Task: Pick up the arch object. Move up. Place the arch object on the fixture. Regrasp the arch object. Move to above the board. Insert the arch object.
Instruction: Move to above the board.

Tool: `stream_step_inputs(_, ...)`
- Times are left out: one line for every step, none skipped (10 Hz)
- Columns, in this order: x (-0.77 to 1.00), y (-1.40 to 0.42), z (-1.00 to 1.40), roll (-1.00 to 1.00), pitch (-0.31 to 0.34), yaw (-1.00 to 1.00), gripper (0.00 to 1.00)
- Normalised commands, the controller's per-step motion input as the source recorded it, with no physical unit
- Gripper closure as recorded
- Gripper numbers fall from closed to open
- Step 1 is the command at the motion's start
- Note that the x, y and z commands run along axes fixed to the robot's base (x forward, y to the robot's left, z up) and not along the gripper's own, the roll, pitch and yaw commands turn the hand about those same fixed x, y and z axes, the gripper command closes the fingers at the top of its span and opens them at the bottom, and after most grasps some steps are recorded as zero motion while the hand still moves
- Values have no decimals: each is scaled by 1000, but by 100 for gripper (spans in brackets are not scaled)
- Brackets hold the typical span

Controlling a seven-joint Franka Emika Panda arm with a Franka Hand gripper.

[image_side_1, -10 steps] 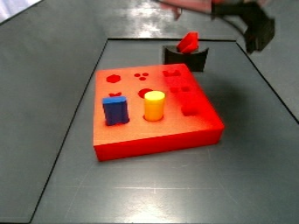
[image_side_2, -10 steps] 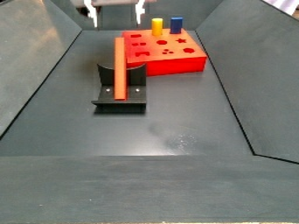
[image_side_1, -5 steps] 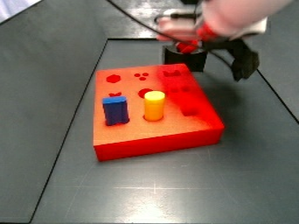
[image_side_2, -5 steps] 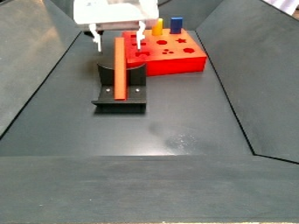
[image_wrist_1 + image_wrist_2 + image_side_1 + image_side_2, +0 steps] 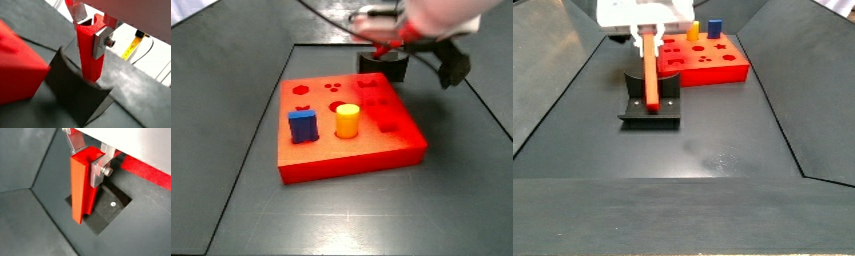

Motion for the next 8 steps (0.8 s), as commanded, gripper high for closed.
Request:
stream_step_inputs(77,-39,1000,51,39,151,100)
stream_step_inputs(76,-40,1000,30,28,128,100)
stream_step_inputs(74,-40,1000,10,21,109,100)
stream_step_inputs(73,-40,1000,-6,27,84,100)
stream_step_inputs(73,-42,1000,-8,32,69,100)
stream_step_inputs(70,-41,1000,-11,42,59,100)
stream_step_inputs(70,-42,1000,-15,55,54,100)
stream_step_inputs(70,-43,1000,-15,76,49,100)
